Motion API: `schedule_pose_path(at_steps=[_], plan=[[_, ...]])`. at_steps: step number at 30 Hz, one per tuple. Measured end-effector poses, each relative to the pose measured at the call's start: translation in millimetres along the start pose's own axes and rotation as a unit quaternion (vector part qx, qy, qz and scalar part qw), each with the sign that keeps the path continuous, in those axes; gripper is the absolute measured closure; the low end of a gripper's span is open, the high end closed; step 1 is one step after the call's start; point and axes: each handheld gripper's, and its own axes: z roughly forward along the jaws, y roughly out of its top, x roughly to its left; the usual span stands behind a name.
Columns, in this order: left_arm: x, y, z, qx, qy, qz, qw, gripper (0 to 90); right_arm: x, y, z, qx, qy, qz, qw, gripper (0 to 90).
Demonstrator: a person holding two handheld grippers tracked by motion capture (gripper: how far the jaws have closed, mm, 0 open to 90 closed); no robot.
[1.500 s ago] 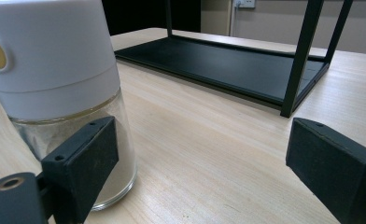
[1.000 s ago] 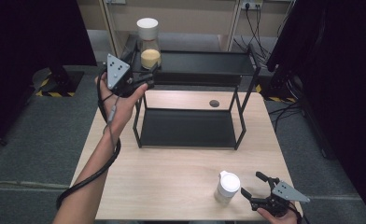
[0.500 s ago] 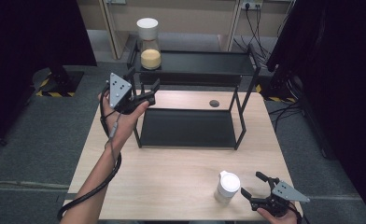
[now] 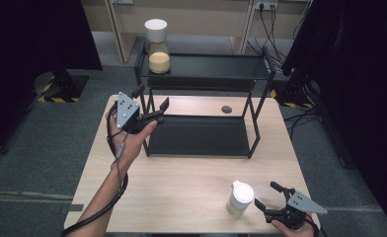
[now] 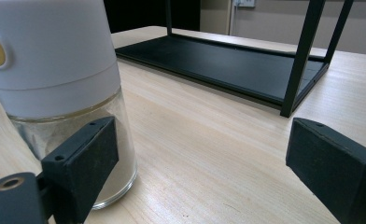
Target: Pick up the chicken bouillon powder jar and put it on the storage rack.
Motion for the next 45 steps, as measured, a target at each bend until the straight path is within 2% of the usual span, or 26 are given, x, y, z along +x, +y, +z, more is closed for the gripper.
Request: schedule_pose_path(at_steps=[12,22,24,35,45], plan=[[-4.8,-22.6,-18.5,0.004,-0.014,-0.009,0.9998,13.4,0.0,0.0,-0.1,0.0,-0.001,0.002,1.0,9.5],[-8.2,-41.1,-32.1,0.009,-0.015,-0.012,0.9998,13.5,0.1,-0.4,-0.2,-0.001,-0.001,0.001,1.0,9.5],[-9.0,-46.1,-35.9,0.012,-0.017,-0.02,0.9996,13.5,0.1,-0.4,-0.2,-0.001,-0.001,0.001,1.0,9.5],[-15.9,-68.3,-49.2,0.029,-0.022,-0.018,0.9992,13.5,0.5,-0.6,-0.3,-0.002,-0.002,0.001,1.0,9.5],[-24.9,-93.9,-64.1,0.045,-0.022,-0.028,0.9984,13.5,1.0,-0.4,-0.1,-0.001,-0.003,0.0,1.0,9.5]])
